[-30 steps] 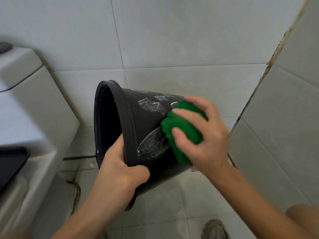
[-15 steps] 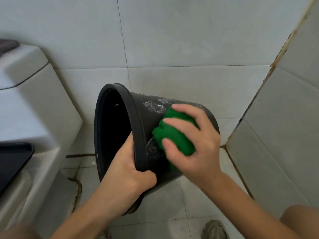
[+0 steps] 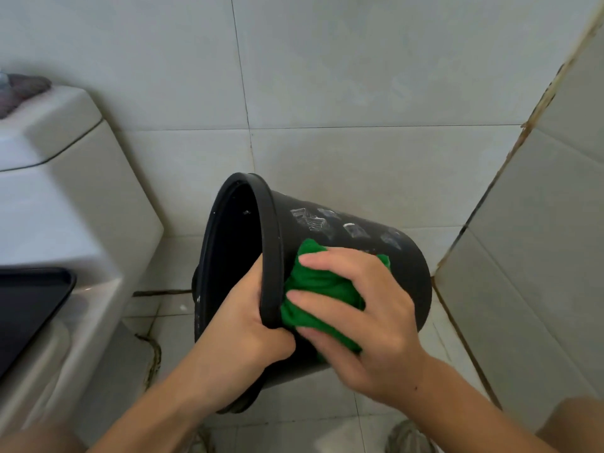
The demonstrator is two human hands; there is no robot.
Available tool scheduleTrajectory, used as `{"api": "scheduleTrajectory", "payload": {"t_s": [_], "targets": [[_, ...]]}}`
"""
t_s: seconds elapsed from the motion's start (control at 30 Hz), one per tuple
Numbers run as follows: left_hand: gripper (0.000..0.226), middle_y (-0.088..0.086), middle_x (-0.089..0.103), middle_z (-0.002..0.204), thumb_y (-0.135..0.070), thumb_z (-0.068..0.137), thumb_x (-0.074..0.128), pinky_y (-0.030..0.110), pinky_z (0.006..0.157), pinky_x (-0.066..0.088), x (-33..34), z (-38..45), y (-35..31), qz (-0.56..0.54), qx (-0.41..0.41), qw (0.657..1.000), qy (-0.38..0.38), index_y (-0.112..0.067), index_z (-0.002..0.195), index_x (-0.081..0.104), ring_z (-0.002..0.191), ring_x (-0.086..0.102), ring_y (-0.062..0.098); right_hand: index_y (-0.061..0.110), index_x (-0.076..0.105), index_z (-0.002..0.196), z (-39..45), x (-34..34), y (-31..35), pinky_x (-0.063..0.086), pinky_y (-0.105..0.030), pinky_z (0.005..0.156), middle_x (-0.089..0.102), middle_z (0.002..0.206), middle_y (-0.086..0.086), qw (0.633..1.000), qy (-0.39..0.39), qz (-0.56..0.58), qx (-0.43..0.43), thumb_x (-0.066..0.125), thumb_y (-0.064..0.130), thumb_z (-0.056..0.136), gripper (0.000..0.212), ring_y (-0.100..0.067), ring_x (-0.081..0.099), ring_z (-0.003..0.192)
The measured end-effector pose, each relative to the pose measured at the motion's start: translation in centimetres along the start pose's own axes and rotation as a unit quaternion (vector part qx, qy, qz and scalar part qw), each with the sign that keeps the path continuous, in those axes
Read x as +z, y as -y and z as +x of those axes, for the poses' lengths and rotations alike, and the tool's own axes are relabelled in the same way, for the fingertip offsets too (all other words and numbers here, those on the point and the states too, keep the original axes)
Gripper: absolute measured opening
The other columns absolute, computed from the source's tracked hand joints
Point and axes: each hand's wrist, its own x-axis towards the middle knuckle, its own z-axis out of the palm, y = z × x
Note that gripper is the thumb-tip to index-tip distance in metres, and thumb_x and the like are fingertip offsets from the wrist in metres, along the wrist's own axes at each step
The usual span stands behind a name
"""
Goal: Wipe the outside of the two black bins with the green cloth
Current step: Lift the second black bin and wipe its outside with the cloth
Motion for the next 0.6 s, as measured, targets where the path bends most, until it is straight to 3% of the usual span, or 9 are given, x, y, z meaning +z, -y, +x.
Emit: {"api": "scheduleTrajectory", "payload": {"t_s": [0.1,0.2,0.3,0.4,0.5,0.6], "targets": [[0.071,-0.012,0.054,0.059,0.018,0.055,0.042,0.011,0.045,0.038,0.1,0.2,0.2,-0.002,-0.014,1.000,0.005,-0.035,0.094,0.068,0.050,0.048,0.000,0.000,0.072,0.108,0.8,0.0,-0.9,0.048,-0.032,0.098,0.061,0.121,-0.016,0.998,-0.024,0.006,0.057,0.063,0.021,0.093,0.027,-0.024,0.059,0.113],[0.070,-0.010,0.054,0.055,0.019,0.055,0.043,0.010,0.043,0.036,0.2,0.3,0.1,0.006,-0.017,1.000,0.000,-0.032,0.098,0.065,0.046,0.046,-0.002,-0.001,0.072,0.099,1.9,0.2,-0.8,0.049,-0.026,0.094,0.061,0.116,-0.015,0.992,-0.064,0.039,0.106,0.069,0.018,0.087,0.023,-0.019,0.060,0.108],[0.071,-0.018,0.057,0.058,0.034,0.059,0.041,0.007,0.045,0.038,0.4,0.2,0.0,0.023,-0.010,0.999,0.025,-0.016,0.107,0.055,0.049,0.050,-0.006,-0.002,0.074,0.090,0.7,0.2,-0.4,0.047,-0.022,0.091,0.061,0.111,-0.016,0.996,-0.046,0.039,0.063,0.071,0.012,0.085,0.015,-0.018,0.059,0.107],[0.074,-0.021,0.056,0.056,0.044,0.060,0.032,0.006,0.046,0.037,0.6,0.0,0.0,0.041,-0.027,0.998,0.037,-0.012,0.103,0.054,0.049,0.048,-0.007,0.000,0.075,0.090,-0.3,0.0,-0.6,0.049,-0.025,0.090,0.060,0.113,-0.015,0.998,-0.026,0.053,0.035,0.070,0.012,0.088,0.013,-0.020,0.059,0.109],[0.070,-0.017,0.054,0.054,0.038,0.059,0.038,0.007,0.044,0.036,0.5,0.2,0.2,0.017,-0.040,0.999,0.020,-0.018,0.097,0.057,0.047,0.048,-0.005,0.000,0.075,0.092,0.4,0.2,-1.3,0.050,-0.029,0.093,0.062,0.112,-0.019,1.000,-0.006,0.020,0.011,0.068,0.012,0.089,0.014,-0.023,0.059,0.109],[0.068,-0.012,0.046,0.053,0.018,0.053,0.043,0.010,0.041,0.032,0.8,0.1,0.0,0.004,-0.050,0.999,-0.004,-0.038,0.086,0.065,0.045,0.041,-0.002,-0.001,0.074,0.093,2.0,0.1,-1.8,0.049,-0.026,0.094,0.061,0.112,-0.019,0.998,-0.027,0.011,0.061,0.066,0.012,0.089,0.016,-0.022,0.059,0.108]]}}
